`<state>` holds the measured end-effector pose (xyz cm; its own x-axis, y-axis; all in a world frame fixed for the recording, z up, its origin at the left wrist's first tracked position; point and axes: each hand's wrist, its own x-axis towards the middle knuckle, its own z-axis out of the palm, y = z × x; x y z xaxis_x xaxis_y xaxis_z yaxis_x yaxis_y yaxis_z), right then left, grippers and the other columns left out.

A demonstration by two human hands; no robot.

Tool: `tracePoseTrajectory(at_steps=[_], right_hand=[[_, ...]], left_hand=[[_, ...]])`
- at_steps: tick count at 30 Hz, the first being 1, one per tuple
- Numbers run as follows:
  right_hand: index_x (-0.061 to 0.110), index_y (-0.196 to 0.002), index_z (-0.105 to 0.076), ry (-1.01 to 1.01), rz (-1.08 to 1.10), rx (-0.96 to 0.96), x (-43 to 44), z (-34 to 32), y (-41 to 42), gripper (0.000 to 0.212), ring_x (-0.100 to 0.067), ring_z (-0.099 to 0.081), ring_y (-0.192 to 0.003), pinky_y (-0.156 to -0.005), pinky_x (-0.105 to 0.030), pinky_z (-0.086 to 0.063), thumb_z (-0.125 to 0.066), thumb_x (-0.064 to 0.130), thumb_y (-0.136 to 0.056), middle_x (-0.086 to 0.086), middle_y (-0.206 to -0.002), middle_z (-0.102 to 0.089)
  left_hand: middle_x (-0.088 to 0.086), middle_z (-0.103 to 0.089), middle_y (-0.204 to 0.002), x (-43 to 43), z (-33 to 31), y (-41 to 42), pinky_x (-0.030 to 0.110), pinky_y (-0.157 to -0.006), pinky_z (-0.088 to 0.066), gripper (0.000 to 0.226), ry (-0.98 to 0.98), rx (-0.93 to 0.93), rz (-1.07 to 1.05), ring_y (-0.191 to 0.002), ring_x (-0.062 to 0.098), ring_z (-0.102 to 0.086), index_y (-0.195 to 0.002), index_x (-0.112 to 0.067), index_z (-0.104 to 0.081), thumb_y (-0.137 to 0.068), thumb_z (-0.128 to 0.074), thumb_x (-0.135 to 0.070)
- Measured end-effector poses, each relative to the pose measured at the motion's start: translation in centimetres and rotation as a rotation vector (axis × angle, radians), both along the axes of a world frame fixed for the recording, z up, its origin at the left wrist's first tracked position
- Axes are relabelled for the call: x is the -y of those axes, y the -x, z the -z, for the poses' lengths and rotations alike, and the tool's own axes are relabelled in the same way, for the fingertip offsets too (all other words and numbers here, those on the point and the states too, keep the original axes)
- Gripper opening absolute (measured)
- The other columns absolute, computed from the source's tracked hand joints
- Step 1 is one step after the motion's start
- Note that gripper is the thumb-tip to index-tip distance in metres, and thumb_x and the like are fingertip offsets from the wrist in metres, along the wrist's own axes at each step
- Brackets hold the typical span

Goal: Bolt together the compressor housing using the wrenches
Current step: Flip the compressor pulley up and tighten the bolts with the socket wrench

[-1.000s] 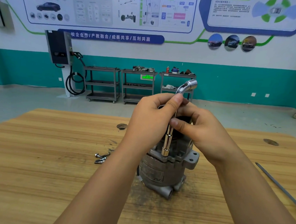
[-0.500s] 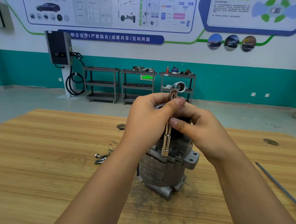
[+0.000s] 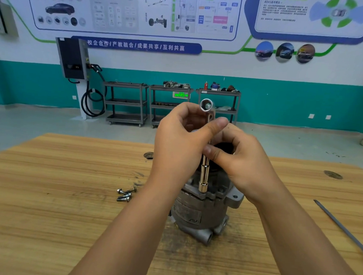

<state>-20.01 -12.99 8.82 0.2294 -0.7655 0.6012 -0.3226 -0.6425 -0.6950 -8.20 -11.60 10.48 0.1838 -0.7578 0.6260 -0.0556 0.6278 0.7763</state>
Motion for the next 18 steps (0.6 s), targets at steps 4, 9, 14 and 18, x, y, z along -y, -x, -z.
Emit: tracePoseTrajectory(at_steps=[4,9,14,18], right_hand=[[0.015,-0.077,-0.059,-0.018,0.045,-0.010,-0.4,-0.3,-0.2,0.012,-0.016,-0.059,-0.085,-0.079,-0.040,-0.050,-0.069,0.020,-0.079,-0.003,-0.088,-0.061],[0.014,-0.076,-0.060,-0.018,0.078,-0.006,-0.4,-0.3,-0.2,0.011,-0.003,-0.058,-0.090,-0.080,-0.029,-0.048,-0.069,0.020,-0.077,0.006,-0.093,-0.063],[0.016,-0.072,-0.059,-0.029,0.054,0.058,0.1,0.1,-0.2,0.014,-0.003,-0.059,-0.093,-0.081,-0.025,-0.049,-0.073,0.019,-0.073,0.006,-0.098,-0.063],[0.020,-0.076,-0.060,0.045,0.053,0.079,0.3,0.8,-0.5,0.014,-0.017,-0.058,-0.094,-0.084,-0.041,-0.049,-0.074,0.018,-0.076,0.004,-0.093,-0.062]], left_hand=[[-0.005,-0.070,-0.074,-0.5,0.1,0.7,0.029,-0.069,-0.056,0.007,0.133,0.000,-0.089,-0.076,0.010,-0.068,-0.079,-0.026,-0.066,-0.081,-0.067,-0.032],[-0.006,-0.070,-0.074,-0.3,0.6,1.4,0.024,-0.063,-0.054,0.030,0.186,0.028,-0.127,-0.071,0.004,-0.066,-0.079,-0.021,-0.065,-0.082,-0.050,-0.047],[-0.002,-0.071,-0.071,0.2,0.6,1.9,0.021,-0.064,-0.054,0.046,0.097,-0.081,-0.058,-0.070,0.008,-0.069,-0.077,-0.016,-0.067,-0.082,-0.041,-0.053],[0.005,-0.072,-0.070,0.3,0.0,1.7,0.029,-0.067,-0.057,0.050,-0.037,-0.158,0.056,-0.070,0.016,-0.070,-0.075,-0.012,-0.068,-0.088,-0.040,-0.051]])
